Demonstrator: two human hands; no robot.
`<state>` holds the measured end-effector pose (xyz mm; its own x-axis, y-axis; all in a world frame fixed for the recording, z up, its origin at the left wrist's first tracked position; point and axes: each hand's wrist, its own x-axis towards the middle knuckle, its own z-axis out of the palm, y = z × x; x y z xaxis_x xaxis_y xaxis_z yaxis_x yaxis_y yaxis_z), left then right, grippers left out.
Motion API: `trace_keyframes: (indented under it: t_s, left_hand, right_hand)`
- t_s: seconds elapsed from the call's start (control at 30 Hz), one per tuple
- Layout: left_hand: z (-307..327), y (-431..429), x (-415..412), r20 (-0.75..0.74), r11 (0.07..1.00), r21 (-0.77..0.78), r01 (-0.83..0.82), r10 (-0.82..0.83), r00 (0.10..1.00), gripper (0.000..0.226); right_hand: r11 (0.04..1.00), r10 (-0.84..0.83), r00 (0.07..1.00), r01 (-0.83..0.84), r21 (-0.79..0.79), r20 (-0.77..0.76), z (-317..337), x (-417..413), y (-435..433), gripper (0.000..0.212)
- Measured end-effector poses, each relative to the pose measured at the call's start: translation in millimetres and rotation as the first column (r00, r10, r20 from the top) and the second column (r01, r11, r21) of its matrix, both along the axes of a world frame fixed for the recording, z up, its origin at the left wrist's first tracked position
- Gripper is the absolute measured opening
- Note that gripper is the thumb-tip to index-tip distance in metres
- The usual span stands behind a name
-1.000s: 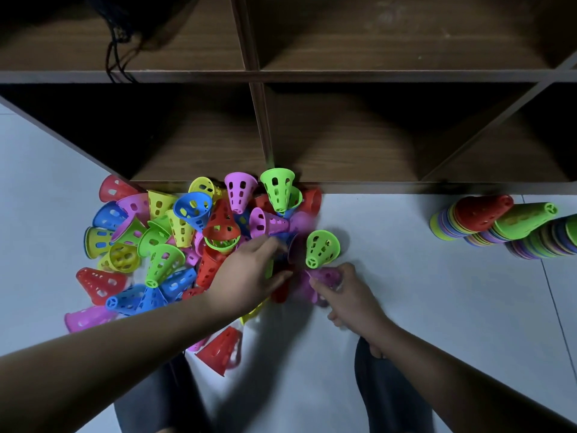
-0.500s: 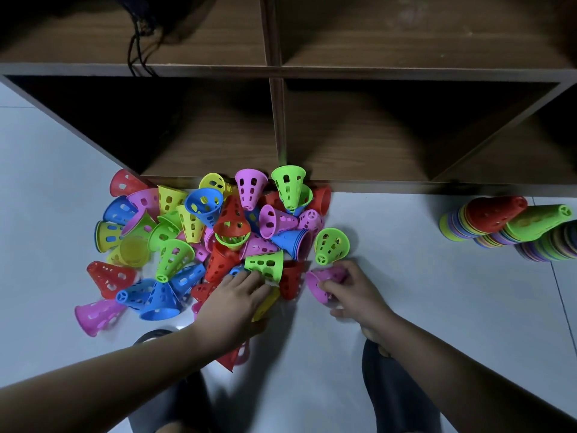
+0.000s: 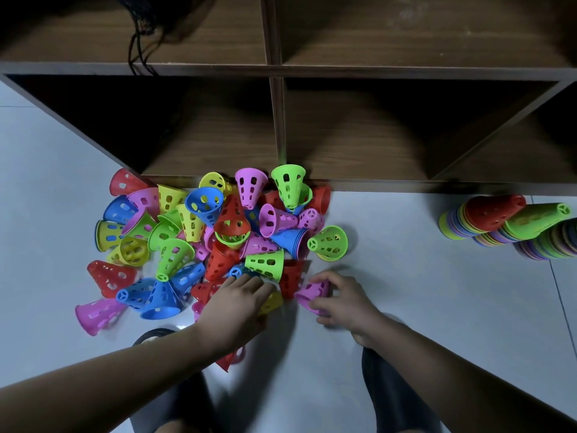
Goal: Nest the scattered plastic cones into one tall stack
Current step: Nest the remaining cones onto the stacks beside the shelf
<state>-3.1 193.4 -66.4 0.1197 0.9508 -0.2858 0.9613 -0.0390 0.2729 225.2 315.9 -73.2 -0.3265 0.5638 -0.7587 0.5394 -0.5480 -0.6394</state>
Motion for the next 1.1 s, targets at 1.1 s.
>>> trace_keyframes:
  t_s: [1.1]
  left_hand:
    - [38.1,89.7,45.5,0.343,0.922,-0.218,-0.321,0.38,0.859,0.079]
  right_hand:
    - [0.864,0.205,0.945,-0.297,0.407,0.254,-26.7,35.8,16.4,0.041]
